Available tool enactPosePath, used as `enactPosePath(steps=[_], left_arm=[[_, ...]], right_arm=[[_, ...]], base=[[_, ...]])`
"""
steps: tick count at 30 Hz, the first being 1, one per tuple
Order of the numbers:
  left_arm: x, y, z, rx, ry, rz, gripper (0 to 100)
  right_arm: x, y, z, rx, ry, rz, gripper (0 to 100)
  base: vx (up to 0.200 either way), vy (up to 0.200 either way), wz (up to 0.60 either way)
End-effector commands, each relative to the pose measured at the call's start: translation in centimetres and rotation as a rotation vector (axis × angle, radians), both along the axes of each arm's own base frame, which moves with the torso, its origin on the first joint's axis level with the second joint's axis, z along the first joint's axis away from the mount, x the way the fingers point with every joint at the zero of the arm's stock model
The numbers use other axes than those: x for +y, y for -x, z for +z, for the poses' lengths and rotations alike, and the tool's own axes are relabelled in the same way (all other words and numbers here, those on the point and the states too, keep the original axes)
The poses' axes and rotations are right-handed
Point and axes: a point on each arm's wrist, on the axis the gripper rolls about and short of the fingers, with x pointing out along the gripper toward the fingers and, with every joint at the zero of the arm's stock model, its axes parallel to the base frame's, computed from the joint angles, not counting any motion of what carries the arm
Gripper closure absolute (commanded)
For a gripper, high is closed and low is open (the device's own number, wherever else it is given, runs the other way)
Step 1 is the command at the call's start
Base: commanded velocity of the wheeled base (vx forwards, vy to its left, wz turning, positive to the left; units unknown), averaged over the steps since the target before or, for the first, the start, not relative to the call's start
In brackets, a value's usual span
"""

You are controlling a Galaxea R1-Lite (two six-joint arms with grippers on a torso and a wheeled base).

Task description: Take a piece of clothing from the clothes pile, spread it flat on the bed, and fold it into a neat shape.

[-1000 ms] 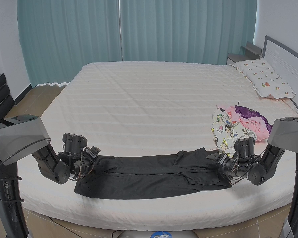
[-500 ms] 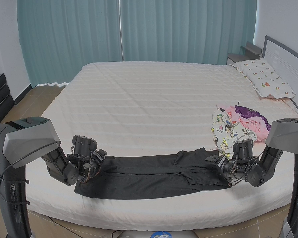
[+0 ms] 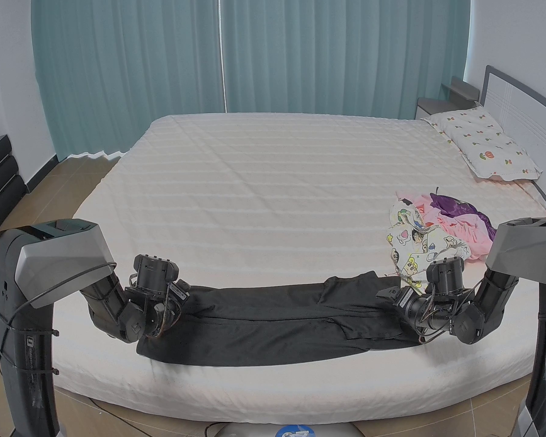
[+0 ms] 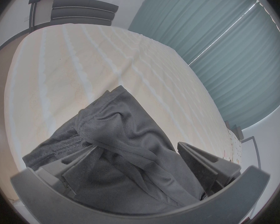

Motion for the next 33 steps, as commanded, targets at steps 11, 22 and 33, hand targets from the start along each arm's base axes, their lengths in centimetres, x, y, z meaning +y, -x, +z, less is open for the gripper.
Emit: enactPosePath(steps=[11, 22, 33], left_arm=[[2.2, 0.0, 0.6, -0.008, -0.066, 0.061, 100], [2.0, -0.4, 2.4, -0.071, -0.057, 0.055, 100], [1.9, -0.7, 2.8, -0.125, -0.043, 0.053, 100]], right_arm=[[0.3, 0.5, 0.8, -0.015, 0.003, 0.007, 0], [0.8, 1.0, 2.2, -0.044, -0.007, 0.019, 0], [2.3, 1.1, 1.6, -0.011, -0.03, 0.035, 0]], base=[[0.0, 0.0, 0.0], [0.0, 0.0, 0.0], [0.0, 0.0, 0.0]])
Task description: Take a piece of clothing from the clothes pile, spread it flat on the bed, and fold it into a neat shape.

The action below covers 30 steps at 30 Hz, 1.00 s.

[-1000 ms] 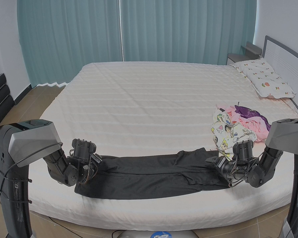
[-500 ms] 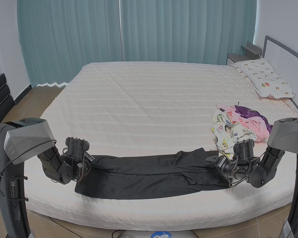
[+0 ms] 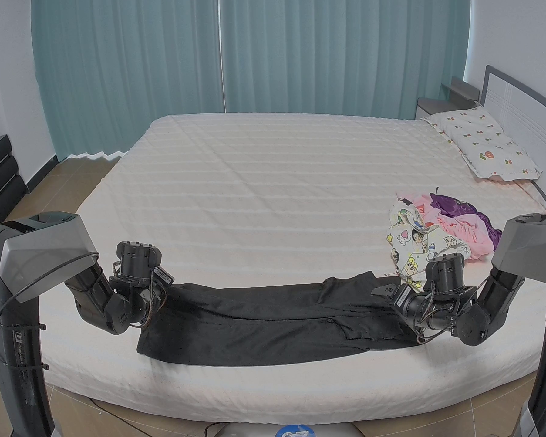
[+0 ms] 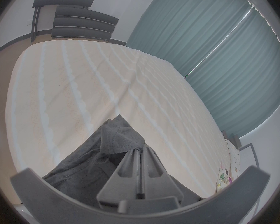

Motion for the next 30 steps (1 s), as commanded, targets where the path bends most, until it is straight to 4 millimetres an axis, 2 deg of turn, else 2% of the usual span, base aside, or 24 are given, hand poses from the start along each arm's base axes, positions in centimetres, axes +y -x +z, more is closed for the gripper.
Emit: enactPosePath(steps=[1, 5, 15, 25, 26, 30], left_arm=[[0.0, 0.0, 0.2, -0.009, 0.004, 0.0, 100], [0.0, 0.0, 0.1, -0.006, 0.004, 0.0, 100], [-0.1, -0.3, 0.3, -0.04, 0.009, 0.0, 100], [-0.1, -0.3, 0.3, -0.043, 0.009, 0.0, 100], [-0.1, -0.3, 0.3, -0.043, 0.009, 0.0, 100], [-0.1, -0.3, 0.3, -0.042, 0.009, 0.0, 100]], right_arm=[[0.5, -0.1, -0.5, 0.015, -0.009, 0.003, 0], [0.6, -0.2, -0.7, 0.037, -0.002, 0.002, 0], [1.3, -3.6, -2.4, 0.023, 0.008, -0.077, 0], [1.5, -4.4, -2.9, 0.035, 0.051, -0.119, 0], [1.5, -4.4, -3.0, 0.035, 0.052, -0.122, 100], [1.6, -4.2, -2.9, 0.036, 0.06, -0.126, 100]], base=[[0.0, 0.0, 0.0], [0.0, 0.0, 0.0], [0.0, 0.0, 0.0], [0.0, 0.0, 0.0], [0.0, 0.0, 0.0], [0.0, 0.0, 0.0]])
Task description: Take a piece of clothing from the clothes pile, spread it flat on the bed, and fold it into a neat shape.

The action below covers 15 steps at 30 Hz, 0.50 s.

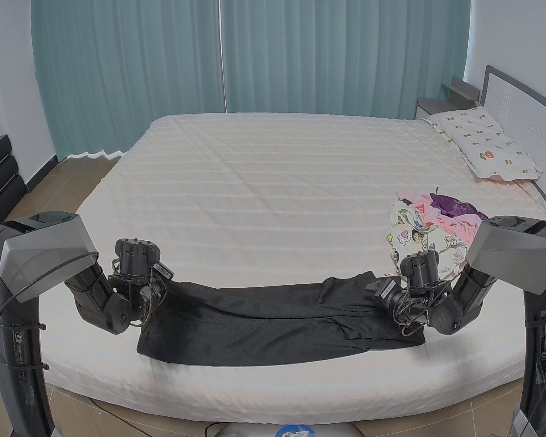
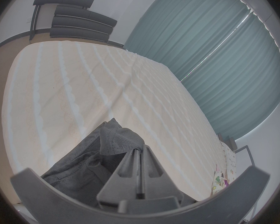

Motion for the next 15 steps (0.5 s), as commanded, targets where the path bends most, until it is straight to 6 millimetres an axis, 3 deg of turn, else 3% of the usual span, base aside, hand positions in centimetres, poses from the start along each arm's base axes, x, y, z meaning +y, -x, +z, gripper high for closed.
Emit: enactPosePath(steps=[1, 11, 15], left_arm=[[0.0, 0.0, -0.1, 0.002, 0.0, 0.001, 100], [0.0, -0.4, 0.3, -0.018, 0.004, 0.002, 100], [-0.2, -1.3, 1.3, -0.062, 0.009, 0.0, 100]], right_arm=[[0.1, 0.1, -0.3, 0.006, 0.01, -0.005, 100], [-0.2, -0.1, 0.8, -0.033, 0.016, -0.034, 100], [0.0, -1.4, 1.9, -0.097, -0.006, -0.042, 100]], base=[[0.0, 0.0, 0.0], [0.0, 0.0, 0.0], [0.0, 0.0, 0.0]])
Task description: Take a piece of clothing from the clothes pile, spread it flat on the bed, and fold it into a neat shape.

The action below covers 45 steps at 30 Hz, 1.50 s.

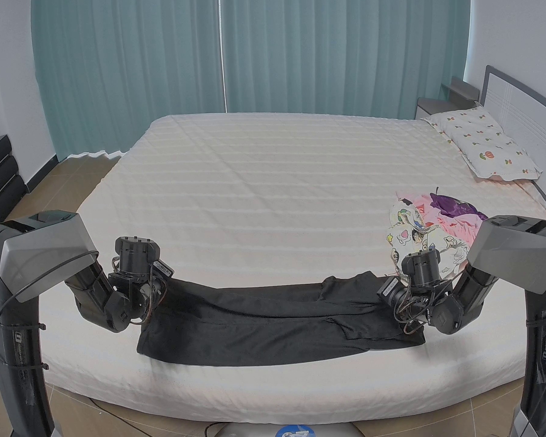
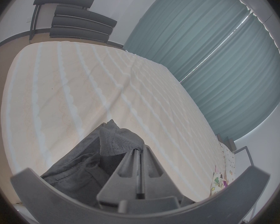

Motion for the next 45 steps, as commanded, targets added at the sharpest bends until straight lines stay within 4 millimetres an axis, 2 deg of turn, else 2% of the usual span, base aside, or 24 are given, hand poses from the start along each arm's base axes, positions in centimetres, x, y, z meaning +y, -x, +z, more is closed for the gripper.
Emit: enactPosePath(steps=[1, 4, 8, 11, 15, 16, 19, 22, 31, 40, 45], left_arm=[[-0.1, -0.8, 0.8, -0.04, 0.002, -0.001, 100], [0.4, -2.3, 1.5, -0.078, -0.039, -0.003, 100], [2.0, -5.0, 2.8, -0.166, -0.068, 0.027, 100], [2.4, -6.3, 4.0, -0.224, -0.065, 0.043, 100], [2.4, -6.4, 3.6, -0.221, -0.066, 0.043, 100], [2.3, -6.4, 2.5, -0.205, -0.068, 0.041, 100], [2.2, -5.9, -0.4, -0.134, -0.1, 0.026, 100], [2.4, -4.6, -2.4, -0.051, -0.151, -0.002, 100], [2.6, -1.8, -5.0, 0.019, -0.255, -0.068, 100], [1.9, -0.8, -6.7, 0.059, -0.273, -0.1, 100], [1.5, -0.4, -7.0, 0.076, -0.275, -0.114, 100]], right_arm=[[0.1, -1.2, 1.3, -0.064, -0.02, -0.008, 100], [-0.1, -2.5, 2.3, -0.116, -0.032, -0.022, 100], [-0.3, -5.2, 3.9, -0.217, -0.057, -0.053, 100], [0.0, -5.9, 4.4, -0.281, -0.055, -0.081, 100], [0.1, -5.8, 3.6, -0.324, -0.046, -0.085, 100], [0.0, -5.5, 2.9, -0.306, -0.034, -0.08, 100], [-0.3, -4.3, 1.2, -0.242, 0.004, -0.062, 100], [-0.3, -3.4, 0.4, -0.209, 0.045, -0.037, 100], [0.6, 0.1, -0.8, -0.116, 0.114, 0.044, 100], [0.5, 0.7, -1.3, -0.103, 0.129, 0.056, 100], [0.4, 1.0, -1.6, -0.085, 0.132, 0.06, 100]], base=[[0.0, 0.0, 0.0], [0.0, 0.0, 0.0], [0.0, 0.0, 0.0], [0.0, 0.0, 0.0], [0.0, 0.0, 0.0], [0.0, 0.0, 0.0], [0.0, 0.0, 0.0], [0.0, 0.0, 0.0], [0.0, 0.0, 0.0], [0.0, 0.0, 0.0], [0.0, 0.0, 0.0]])
